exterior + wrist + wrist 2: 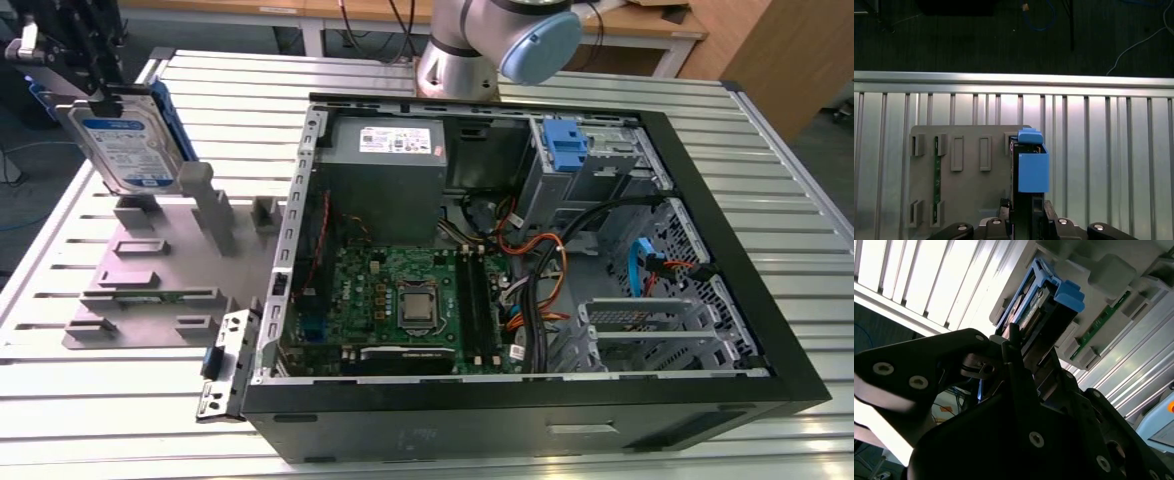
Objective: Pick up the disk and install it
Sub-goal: 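Pick up the disk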
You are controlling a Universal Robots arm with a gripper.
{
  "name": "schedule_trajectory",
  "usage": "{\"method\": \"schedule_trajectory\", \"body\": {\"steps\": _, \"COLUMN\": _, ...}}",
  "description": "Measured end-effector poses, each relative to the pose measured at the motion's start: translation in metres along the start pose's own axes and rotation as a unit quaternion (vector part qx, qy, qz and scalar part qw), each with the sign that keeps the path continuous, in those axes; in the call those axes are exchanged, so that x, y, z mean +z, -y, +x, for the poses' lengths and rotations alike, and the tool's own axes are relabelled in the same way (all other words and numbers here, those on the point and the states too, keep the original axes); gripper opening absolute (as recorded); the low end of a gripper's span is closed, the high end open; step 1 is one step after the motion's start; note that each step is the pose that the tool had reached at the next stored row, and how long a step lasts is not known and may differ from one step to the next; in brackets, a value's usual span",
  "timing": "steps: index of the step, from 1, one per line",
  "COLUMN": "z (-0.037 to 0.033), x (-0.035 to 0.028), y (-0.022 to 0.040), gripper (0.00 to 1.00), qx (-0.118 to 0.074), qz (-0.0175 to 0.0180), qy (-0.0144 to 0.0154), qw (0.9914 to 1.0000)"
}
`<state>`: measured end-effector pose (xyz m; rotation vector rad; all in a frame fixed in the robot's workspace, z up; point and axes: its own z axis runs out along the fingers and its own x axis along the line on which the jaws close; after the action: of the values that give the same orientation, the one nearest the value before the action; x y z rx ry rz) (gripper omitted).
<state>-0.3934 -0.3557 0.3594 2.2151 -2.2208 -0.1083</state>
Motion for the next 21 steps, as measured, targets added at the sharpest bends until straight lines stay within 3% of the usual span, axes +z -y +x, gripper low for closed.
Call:
{"method": "schedule_trajectory", "body": {"steps": 11, "z": 0.0, "x": -0.0001, "y": 0.0002, "gripper": 0.35, "qx": 0.0, "qz": 0.0, "qy": 0.0, "qw": 1.0}}
{"method": "schedule_trajectory", "body": {"steps": 18, "z": -0.0007, "x": -0.0149, "y": -0.0006, "gripper": 0.35, "qx": 0.0, "qz": 0.0, "qy": 0.0, "qw": 1.0}}
{"method": "schedule_trajectory", "body": {"steps": 21, "z": -0.0008, "x": -0.0176, "y": -0.0007, "gripper": 0.35, "qx": 0.0, "qz": 0.0001, "qy": 0.0, "qw": 1.0}}
